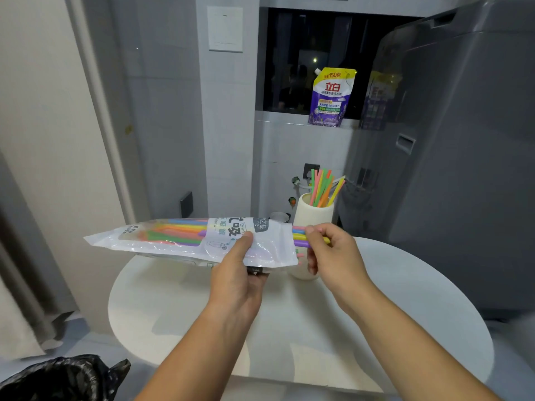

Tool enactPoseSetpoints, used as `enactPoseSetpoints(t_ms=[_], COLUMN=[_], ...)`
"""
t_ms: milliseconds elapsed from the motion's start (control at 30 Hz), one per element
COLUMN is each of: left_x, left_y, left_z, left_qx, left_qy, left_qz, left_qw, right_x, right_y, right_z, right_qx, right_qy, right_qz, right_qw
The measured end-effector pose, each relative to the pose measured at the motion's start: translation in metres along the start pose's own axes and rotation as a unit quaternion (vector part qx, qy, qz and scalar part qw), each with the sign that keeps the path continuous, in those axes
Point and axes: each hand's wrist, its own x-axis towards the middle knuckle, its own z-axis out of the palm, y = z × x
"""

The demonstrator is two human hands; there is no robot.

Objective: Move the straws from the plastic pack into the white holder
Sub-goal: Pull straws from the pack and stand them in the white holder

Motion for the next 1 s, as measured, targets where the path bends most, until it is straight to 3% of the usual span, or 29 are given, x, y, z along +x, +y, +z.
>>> enactPoseSetpoints(t_ms=[133, 300, 567, 833, 1000], left_x=[0.006, 0.004, 0.003, 0.004, 0.005], left_y=[0.009, 0.007, 0.0, 0.003, 0.005], left_z=[-0.003, -0.002, -0.002, -0.002, -0.002], left_qx=[-0.032, -0.043, -0.025, -0.056, -0.071], left_qy=[0.002, 0.012, -0.01, 0.023, 0.032], left_qz=[0.0, -0.003, -0.009, -0.033, -0.034], left_qw=[0.999, 0.999, 1.0, 0.998, 0.996], right_x=[0.008, 0.002, -0.006, 0.008, 0.014], right_y=[0.003, 0.007, 0.01, -0.002, -0.011], right_z=[-0.016, -0.007, 0.022, 0.015, -0.006], right_qx=[0.041, 0.238, 0.244, 0.267, 0.206], right_qy=[0.036, 0.022, 0.033, 0.076, 0.086], right_qz=[0.013, 0.067, 0.073, 0.051, 0.012], right_qw=[0.998, 0.969, 0.967, 0.959, 0.975])
